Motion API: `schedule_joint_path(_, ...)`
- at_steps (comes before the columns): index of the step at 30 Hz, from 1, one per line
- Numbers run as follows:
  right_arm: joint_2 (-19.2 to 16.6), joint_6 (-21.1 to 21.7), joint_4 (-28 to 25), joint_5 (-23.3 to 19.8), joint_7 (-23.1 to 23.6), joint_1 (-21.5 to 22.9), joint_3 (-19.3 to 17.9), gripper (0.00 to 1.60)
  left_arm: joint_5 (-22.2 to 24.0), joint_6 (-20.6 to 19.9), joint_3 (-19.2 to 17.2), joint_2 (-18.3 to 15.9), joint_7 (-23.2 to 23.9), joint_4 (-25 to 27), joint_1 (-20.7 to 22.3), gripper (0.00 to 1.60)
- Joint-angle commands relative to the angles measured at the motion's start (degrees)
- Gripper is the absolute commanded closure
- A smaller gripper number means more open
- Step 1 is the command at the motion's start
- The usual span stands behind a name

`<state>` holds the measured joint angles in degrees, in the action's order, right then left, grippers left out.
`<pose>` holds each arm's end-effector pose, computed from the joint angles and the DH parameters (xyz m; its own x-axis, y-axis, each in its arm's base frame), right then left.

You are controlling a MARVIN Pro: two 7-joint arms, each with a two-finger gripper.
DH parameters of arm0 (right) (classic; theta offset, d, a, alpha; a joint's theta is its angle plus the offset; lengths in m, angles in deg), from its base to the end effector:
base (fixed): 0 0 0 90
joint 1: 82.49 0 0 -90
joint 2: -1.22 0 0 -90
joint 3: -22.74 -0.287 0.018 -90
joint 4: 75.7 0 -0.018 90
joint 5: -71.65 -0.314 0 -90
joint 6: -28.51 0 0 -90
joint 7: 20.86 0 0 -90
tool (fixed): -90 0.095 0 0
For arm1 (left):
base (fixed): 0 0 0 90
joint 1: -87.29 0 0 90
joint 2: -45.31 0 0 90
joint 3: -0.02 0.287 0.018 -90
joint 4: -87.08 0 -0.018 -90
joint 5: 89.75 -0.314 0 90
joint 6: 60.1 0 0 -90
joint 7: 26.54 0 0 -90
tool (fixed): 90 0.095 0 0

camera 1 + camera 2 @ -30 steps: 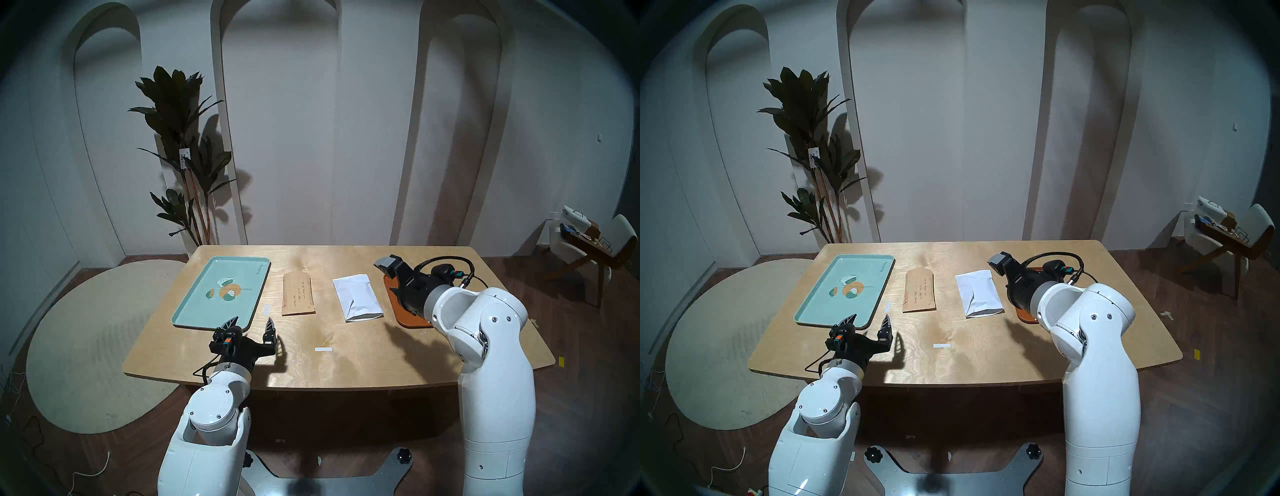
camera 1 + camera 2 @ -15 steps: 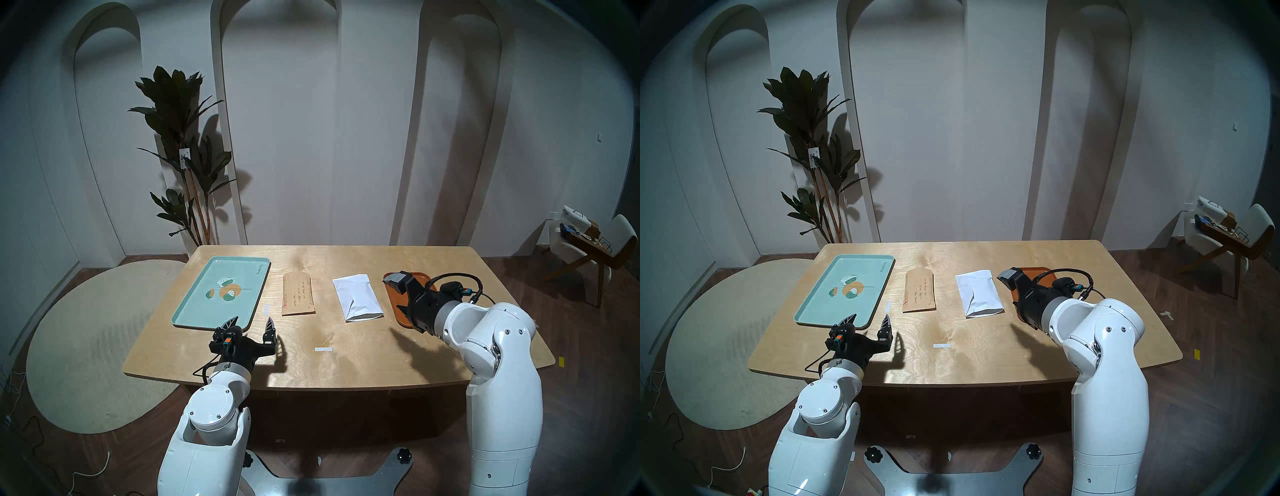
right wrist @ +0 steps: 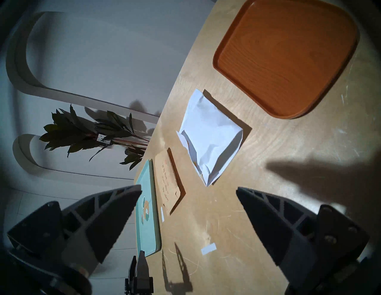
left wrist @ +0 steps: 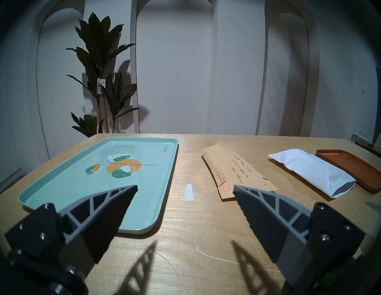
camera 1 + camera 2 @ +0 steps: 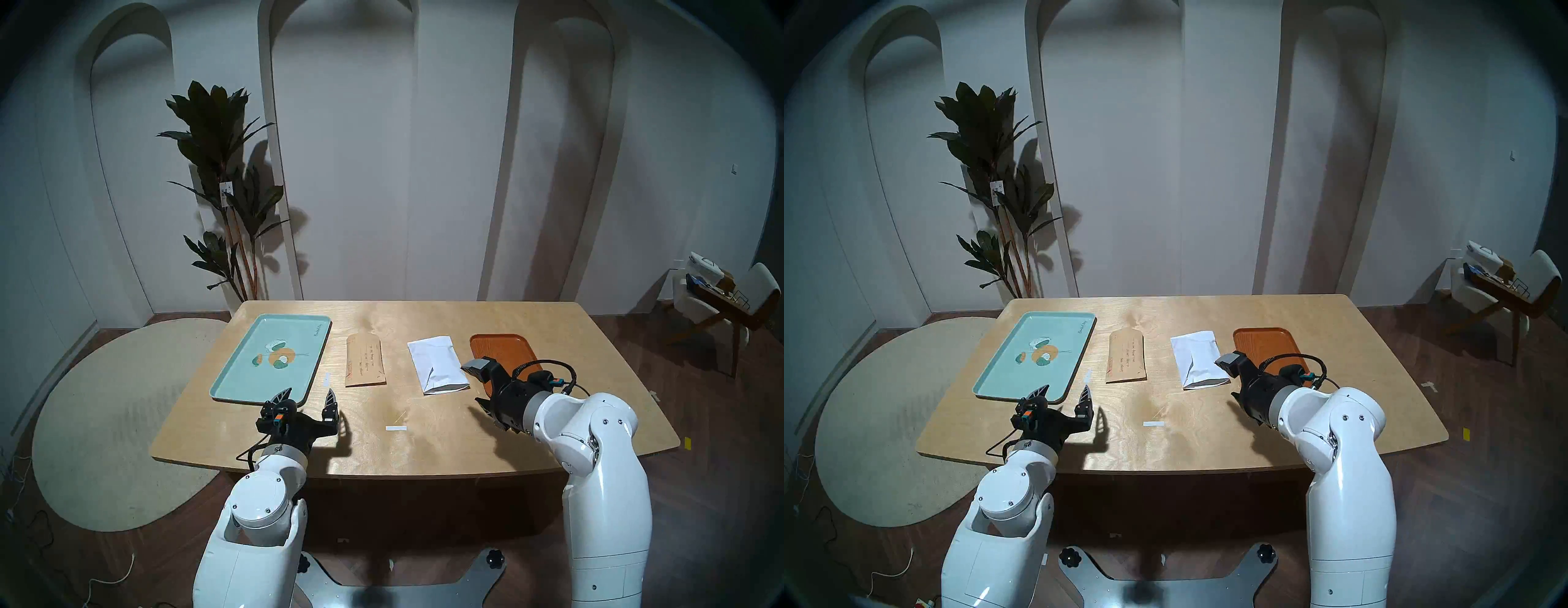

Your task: Sort the mail into the trays, one tray per recipient

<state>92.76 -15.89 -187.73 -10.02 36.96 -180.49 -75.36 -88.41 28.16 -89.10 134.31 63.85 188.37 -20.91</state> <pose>0.3587 0.0000 -0.2716 0.5629 -0.7828 0.2653 -0.2428 -0.4634 -0.8523 0.3308 -0.0032 -0.3482 0.1508 0.0087 0.9885 -0.0239 -0.9996 0.0125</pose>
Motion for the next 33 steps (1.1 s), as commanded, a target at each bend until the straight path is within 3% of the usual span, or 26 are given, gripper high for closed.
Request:
schedule_joint_path(1,-0.7,-1.0,0.4,1.6,3.4,1.8,1.1,0.0,0.0,0.2,0.0,0.0,0.0,1.4,0.3,0.0)
schedule_joint_path(12,-2.0,-4.0,4.7,4.9,6.4,3.9,1.1,0.0,0.0,0.2,0.0,0.0,0.0,1.4,0.3,0.0)
schedule_joint_path(33,-2.0,-6.7,11.3,7.4,7.7,6.9,1.6,0.0,0.0,0.2,0.0,0.0,0.0,1.4,0.3,0.0)
